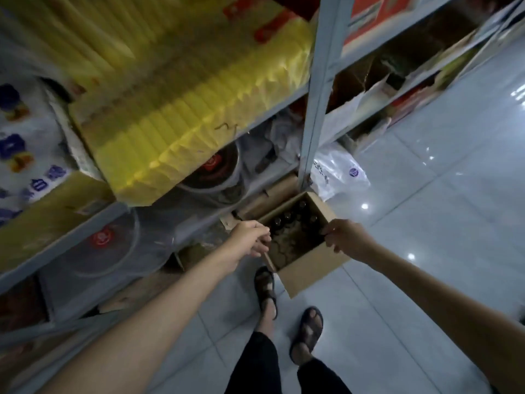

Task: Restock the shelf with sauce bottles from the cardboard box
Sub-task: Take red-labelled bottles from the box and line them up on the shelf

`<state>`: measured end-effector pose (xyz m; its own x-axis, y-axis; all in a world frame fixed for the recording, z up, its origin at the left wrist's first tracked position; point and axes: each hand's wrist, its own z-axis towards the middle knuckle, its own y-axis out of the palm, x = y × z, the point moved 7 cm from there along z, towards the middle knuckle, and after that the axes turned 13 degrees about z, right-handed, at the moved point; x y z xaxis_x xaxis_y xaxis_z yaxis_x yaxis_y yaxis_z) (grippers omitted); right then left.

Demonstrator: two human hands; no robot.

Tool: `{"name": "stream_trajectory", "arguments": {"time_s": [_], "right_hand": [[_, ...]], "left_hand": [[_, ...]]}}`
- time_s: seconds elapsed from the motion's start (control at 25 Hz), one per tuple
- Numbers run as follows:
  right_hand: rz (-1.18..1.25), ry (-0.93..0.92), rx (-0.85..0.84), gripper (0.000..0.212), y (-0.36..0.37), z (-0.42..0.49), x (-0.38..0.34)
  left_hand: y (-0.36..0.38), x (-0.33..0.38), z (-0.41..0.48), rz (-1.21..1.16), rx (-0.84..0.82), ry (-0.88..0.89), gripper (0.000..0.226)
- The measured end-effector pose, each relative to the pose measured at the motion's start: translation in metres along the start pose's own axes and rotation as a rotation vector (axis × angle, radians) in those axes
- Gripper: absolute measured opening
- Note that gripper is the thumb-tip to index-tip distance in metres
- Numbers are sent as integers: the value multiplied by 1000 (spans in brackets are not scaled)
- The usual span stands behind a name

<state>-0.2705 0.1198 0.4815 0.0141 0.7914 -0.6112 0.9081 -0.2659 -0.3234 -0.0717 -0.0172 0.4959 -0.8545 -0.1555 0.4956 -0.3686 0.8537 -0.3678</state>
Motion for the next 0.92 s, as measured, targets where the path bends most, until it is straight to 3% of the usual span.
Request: {"name": "stream_trajectory", "arguments": {"time_s": [0.12,0.2,0.28,0.4,0.56,0.68,0.8,0.92], "right_hand": [[-189,-8,0,23,26,76,53],[-466,-117,12,29,50,151,98],[-828,-320,-11,36,82,223,137],[-1058,-390,12,38,110,319,191],[-1249,-393,109,34,134,423,222],[-1272,-297,105,32,145,469,237],[-1240,-224,128,30,143,486,240],[-1353,-311,76,27,142,480,228]], "left_hand": [[36,-62,94,-42,-1,-196,4],[70,-116,180,-9,-7,-308,24],[99,-170,258,33,-17,-400,60],[136,-233,346,67,-9,-480,85],[166,-285,422,88,66,-497,75],[168,-299,434,182,171,-550,63],[171,-298,429,260,170,-532,61],[166,-296,430,293,143,-517,62]]}}
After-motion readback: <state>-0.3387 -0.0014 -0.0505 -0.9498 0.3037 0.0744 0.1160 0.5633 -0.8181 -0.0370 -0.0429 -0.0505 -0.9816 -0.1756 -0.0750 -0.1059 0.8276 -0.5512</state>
